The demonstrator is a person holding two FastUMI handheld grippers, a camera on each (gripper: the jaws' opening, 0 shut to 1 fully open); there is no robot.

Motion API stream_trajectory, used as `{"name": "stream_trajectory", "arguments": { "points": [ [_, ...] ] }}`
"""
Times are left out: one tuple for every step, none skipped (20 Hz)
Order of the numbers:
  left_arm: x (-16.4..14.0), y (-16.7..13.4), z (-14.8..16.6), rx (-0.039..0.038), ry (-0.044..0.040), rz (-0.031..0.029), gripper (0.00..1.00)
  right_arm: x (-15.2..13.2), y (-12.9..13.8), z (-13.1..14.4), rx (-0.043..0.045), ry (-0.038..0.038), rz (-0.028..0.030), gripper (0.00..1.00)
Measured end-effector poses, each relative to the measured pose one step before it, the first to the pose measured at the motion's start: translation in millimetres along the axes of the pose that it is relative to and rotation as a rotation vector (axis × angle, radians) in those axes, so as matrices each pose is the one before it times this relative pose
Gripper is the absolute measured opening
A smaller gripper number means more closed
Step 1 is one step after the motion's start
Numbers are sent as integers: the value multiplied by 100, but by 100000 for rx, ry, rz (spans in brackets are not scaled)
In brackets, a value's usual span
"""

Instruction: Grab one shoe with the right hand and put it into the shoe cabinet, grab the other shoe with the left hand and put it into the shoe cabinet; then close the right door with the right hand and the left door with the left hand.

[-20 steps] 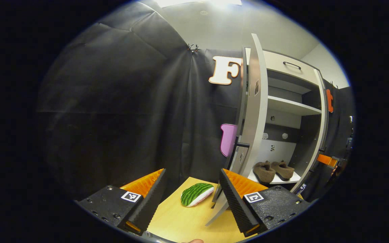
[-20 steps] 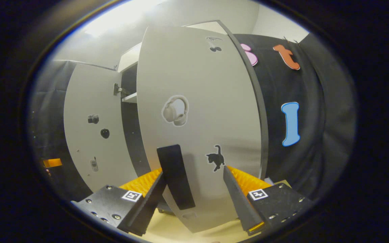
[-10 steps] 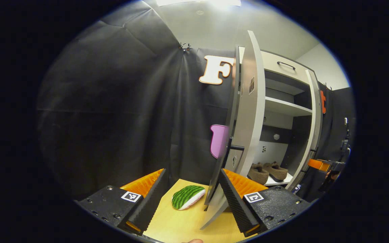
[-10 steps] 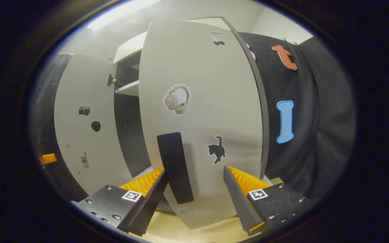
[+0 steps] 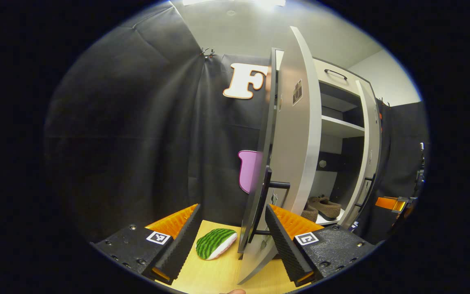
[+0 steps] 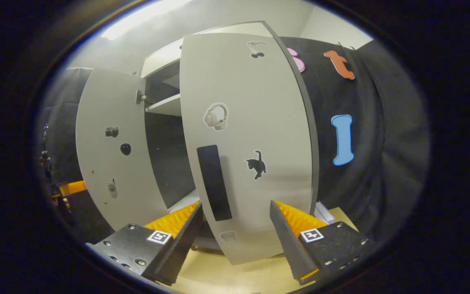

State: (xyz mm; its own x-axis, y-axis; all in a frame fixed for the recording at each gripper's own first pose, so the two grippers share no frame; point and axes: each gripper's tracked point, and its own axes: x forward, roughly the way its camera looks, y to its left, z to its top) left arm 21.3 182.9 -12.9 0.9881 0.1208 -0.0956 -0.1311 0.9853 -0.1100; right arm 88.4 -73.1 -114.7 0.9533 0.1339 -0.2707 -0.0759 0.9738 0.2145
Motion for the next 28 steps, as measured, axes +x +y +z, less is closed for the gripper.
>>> {"name": "stream_trajectory", "arguments": {
  "points": [
    [203,-151,69,641,-255,-1007,95,-290,-132,-102,796,-431,-494,99],
    [127,-276,-27,507,-86,-1478,91,-134,-366,-129,225,-78,-1411,99],
    [56,-87,100,773,240,-336,90,-119,-405,-408,450,413,-1341,99],
    [132,133,-182,1038,268,-45,89,-223,-178,-269,1155,351,-619,99],
    [74,-93,42,413,-96,-874,89,-312,-82,-273,1516,59,-121,99],
    [97,-273,47,-235,138,-1554,94,-281,-106,-186,1257,147,75,99],
    [-23,-339,45,-396,-503,-2181,94,-277,-205,-451,684,459,-212,99],
    [19,-205,89,-726,-326,-1597,98,-197,-421,-374,201,898,-742,99],
    [-21,-83,20,-873,132,-301,93,-166,-544,-371,112,960,-946,99],
    [-140,79,-140,-102,102,466,92,-307,-321,-200,362,515,-611,99],
    [-22,21,94,226,-317,440,86,-178,-94,103,525,-301,17,99],
    [-61,-122,64,127,-96,180,86,-237,-253,59,409,-648,-33,99],
    [-25,-237,-20,94,2,-292,88,-261,-125,103,82,-343,167,100],
    [-146,-461,-128,198,205,-491,91,-219,-220,26,-379,-348,-6,100],
    [-94,-271,42,484,-46,-424,91,-234,-203,-33,-897,-465,-240,100],
    [-22,-258,-4,582,31,-333,91,-156,-204,24,-837,-106,-399,100],
    [8,-340,26,530,-131,-521,90,-205,-159,-133,-387,131,-155,100],
    [38,-407,-48,696,56,-679,90,-104,-108,-81,123,84,102,100],
    [-58,-453,77,1101,-172,-1038,94,-65,-64,-114,406,166,119,100],
    [-65,-635,126,1161,-491,-1356,84,-137,-130,-187,235,257,39,100],
    [2,-556,82,898,-486,-1408,89,-30,-105,-111,-38,440,-141,100],
    [53,-536,-125,407,-21,-1251,89,-69,-169,-130,-168,661,-157,100],
    [148,-464,-14,-179,-13,-1172,84,-47,-106,-329,-354,601,-217,100],
    [193,-594,-92,-310,32,-1387,88,-111,-154,-27,-850,423,-240,100],
    [221,-553,13,-318,63,-1431,88,-23,-276,-9,-804,280,-327,100],
    [230,-562,-41,21,74,-1449,88,-128,-110,0,-814,127,-107,100],
    [256,-507,39,365,-39,-1388,88,-151,-168,151,-675,-64,-250,96],
    [114,-506,-98,419,-25,-1291,86,-181,-235,152,-490,-164,-367,100]
  ]
}}
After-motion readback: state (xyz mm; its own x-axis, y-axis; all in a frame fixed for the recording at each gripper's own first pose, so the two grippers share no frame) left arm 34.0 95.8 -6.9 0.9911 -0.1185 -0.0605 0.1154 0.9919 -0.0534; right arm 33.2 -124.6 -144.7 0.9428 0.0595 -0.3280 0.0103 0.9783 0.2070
